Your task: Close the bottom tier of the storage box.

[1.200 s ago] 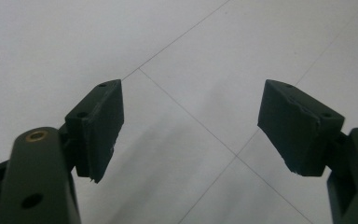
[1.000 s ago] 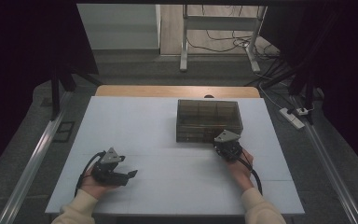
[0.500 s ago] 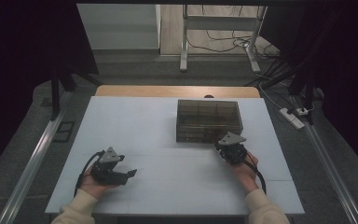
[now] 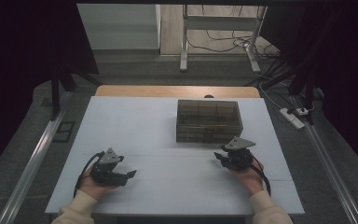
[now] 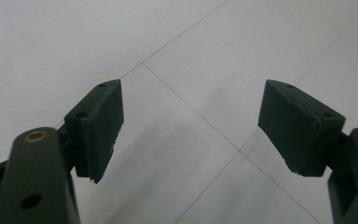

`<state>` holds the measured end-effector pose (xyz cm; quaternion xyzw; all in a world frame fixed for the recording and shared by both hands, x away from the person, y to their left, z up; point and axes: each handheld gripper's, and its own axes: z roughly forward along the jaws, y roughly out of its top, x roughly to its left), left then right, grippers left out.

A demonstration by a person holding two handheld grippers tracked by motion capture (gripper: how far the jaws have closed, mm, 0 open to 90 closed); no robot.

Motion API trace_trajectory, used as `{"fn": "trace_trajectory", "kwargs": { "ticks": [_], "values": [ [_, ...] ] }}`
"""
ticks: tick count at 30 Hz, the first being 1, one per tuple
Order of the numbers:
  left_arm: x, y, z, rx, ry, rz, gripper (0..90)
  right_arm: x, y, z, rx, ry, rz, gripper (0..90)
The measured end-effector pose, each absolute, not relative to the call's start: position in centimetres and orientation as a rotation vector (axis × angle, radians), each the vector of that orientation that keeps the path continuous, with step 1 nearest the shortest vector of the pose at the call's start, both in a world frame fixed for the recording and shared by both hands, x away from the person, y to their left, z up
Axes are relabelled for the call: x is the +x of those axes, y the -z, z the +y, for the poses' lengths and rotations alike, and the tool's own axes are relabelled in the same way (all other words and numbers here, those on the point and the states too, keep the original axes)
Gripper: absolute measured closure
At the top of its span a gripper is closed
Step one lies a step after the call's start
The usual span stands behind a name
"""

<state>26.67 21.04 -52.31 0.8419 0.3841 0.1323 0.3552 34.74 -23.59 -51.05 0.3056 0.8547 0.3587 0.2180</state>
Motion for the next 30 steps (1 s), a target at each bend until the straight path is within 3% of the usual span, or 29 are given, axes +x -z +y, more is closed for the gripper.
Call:
{"fn": "trace_trajectory", "kwargs": {
  "ticks": [8,30],
  "values": [
    [26.6,52.3,21.0,2.179,-0.343,0.988,22.7,33.6,50.9,-24.1,0.851,-1.029,2.384,47.2],
    [26.6,52.3,21.2,2.167,-0.339,1.003,22.6,31.0,50.5,-25.4,0.832,-1.084,2.404,44.0]
  ]
}}
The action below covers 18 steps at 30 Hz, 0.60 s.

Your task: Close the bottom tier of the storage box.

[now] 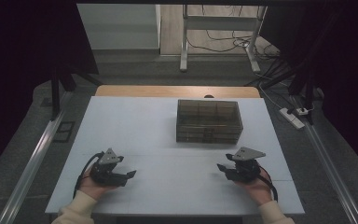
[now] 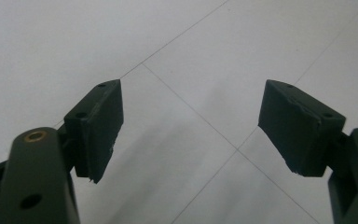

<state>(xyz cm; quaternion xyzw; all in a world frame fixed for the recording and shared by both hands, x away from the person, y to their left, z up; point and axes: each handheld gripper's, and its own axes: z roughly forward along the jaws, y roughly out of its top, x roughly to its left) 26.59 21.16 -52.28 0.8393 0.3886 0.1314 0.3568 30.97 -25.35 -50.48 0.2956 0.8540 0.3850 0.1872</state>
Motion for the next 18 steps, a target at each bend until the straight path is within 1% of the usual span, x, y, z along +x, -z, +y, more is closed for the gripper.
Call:
{"fn": "trace_trajectory", "kwargs": {
  "ticks": [6,18],
  "values": [
    [26.7,52.3,21.3,2.161,-0.346,1.013,22.4,30.3,50.6,-26.4,0.857,-1.125,2.418,41.6],
    [26.3,52.3,21.6,2.139,-0.35,1.027,21.7,29.4,50.8,-27.4,0.86,-1.084,2.423,37.1]
  ]
}}
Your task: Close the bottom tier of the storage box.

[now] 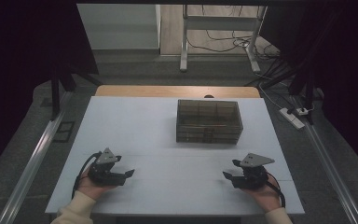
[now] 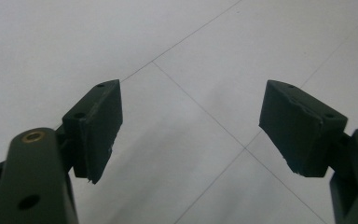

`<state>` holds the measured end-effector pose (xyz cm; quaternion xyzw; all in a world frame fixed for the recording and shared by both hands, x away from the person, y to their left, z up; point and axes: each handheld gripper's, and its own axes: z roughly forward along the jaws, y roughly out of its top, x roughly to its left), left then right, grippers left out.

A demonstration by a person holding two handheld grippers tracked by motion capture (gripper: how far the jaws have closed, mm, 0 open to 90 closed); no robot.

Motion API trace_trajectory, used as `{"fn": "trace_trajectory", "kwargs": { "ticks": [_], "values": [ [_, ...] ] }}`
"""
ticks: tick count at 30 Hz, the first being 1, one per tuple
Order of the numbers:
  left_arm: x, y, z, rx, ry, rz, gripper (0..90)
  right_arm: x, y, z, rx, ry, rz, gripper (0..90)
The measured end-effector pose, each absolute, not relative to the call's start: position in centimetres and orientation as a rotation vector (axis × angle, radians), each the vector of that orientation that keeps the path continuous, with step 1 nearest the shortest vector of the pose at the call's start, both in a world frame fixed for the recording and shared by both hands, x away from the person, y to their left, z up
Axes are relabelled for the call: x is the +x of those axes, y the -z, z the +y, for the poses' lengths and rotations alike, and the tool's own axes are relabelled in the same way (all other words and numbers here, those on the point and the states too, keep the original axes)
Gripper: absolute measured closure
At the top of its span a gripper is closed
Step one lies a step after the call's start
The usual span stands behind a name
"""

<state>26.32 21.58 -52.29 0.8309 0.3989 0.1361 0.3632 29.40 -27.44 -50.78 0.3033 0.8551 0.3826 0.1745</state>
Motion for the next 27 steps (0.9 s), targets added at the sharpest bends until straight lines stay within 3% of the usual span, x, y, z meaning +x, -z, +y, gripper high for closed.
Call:
{"fn": "trace_trajectory", "kwargs": {
  "ticks": [27],
  "values": [
    [25.7,52.4,22.0,2.123,-0.348,1.043,20.9,28.7,50.8,-28.8,0.866,-1.117,2.4,35.6]
  ]
}}
